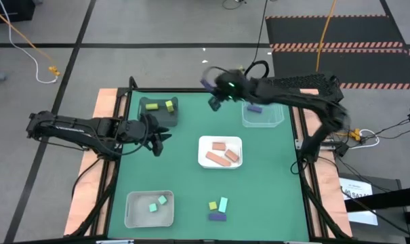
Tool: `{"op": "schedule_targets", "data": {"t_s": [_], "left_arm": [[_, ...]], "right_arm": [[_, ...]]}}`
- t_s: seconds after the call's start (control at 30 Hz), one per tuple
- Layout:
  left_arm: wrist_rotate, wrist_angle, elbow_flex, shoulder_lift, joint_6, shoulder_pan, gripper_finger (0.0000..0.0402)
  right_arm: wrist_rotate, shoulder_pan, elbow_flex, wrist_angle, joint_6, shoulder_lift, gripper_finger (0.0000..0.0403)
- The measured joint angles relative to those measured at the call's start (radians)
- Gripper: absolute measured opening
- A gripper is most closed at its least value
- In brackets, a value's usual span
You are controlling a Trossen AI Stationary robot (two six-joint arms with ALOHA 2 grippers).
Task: Sort & place blocks by color
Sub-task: Put the top purple block into the transparent bin
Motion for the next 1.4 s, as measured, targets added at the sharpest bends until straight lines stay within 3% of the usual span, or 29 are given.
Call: {"op": "schedule_targets", "data": {"t_s": [0.13, 0.3, 0.4, 0.5, 0.7, 1.03, 1.23, 1.4], "left_arm": [[-0.054, 0.022, 0.000, 0.000, 0.002, -0.009, 0.0141], [-0.082, 0.087, 0.000, 0.000, 0.033, -0.016, 0.0141], [-0.085, 0.118, 0.000, 0.000, 0.035, -0.016, 0.0141], [-0.085, 0.140, 0.000, 0.000, 0.034, -0.016, 0.0141], [-0.085, 0.145, 0.000, 0.029, -0.002, -0.033, 0.0141], [-0.085, 0.166, 0.000, 0.159, -0.059, -0.071, 0.0141], [-0.085, 0.198, 0.000, 0.235, -0.080, -0.071, 0.0141], [-0.086, 0.259, 0.000, 0.285, -0.052, -0.071, 0.0141]], "right_arm": [[-0.006, 0.069, -0.296, 0.316, 0.002, -0.204, 0.0036], [-0.123, 0.147, -0.626, 0.814, 0.004, -0.385, 0.0036], [-0.175, 0.176, -0.760, 1.055, 0.043, -0.437, 0.0036], [-0.187, 0.191, -0.831, 1.148, 0.075, -0.472, 0.0036], [-0.126, 0.210, -0.861, 0.959, 0.085, -0.523, 0.0036], [0.291, 0.165, -0.861, 0.322, 0.127, -0.673, 0.0036], [0.390, 0.113, -0.861, 0.024, 0.277, -0.725, 0.0036], [0.471, 0.062, -0.861, -0.092, 0.360, -0.710, 0.0040]]}}
